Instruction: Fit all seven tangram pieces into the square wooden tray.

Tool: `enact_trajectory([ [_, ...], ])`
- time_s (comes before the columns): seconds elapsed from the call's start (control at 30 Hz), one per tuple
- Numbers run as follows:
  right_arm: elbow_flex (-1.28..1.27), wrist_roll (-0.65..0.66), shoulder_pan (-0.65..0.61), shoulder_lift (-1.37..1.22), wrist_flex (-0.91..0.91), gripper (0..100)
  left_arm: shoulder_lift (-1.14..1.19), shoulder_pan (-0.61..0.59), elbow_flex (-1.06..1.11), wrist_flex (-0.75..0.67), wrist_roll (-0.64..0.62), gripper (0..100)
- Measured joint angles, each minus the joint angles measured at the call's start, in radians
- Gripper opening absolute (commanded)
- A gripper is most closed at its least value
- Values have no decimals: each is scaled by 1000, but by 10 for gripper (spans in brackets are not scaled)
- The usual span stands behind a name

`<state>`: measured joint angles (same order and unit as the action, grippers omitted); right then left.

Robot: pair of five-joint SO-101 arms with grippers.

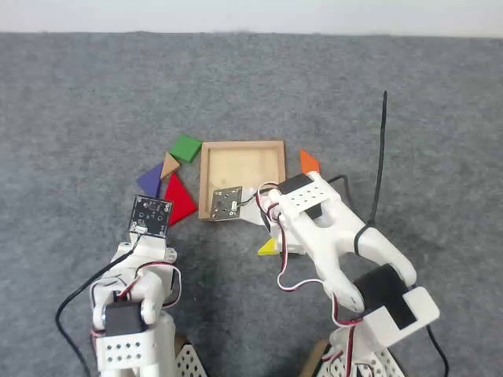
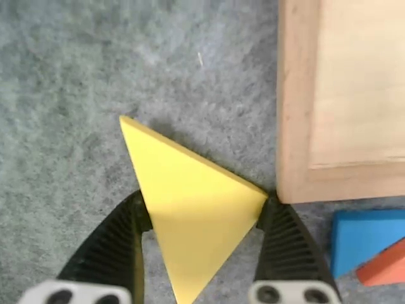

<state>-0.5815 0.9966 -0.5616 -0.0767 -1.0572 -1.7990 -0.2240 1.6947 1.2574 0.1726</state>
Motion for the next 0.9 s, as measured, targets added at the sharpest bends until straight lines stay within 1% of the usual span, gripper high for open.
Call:
enact_trajectory([
  [0.2,6,0,0,6,-29,44,0,0,0,0,0,13],
  [0.37,69,2,21,-3,-146,44,0,0,0,0,0,13],
  [0.43,55,2,29,-17,-169,44,0,0,0,0,0,13],
  [0.5,60,0,49,-14,-172,44,0,0,0,0,0,13],
  [0.77,61,0,43,-17,-175,42,0,0,0,0,0,13],
  [0.87,61,-9,46,-17,-175,4,0,0,0,0,0,13],
  [0.9,61,-21,48,-17,-175,7,0,0,0,0,0,13],
])
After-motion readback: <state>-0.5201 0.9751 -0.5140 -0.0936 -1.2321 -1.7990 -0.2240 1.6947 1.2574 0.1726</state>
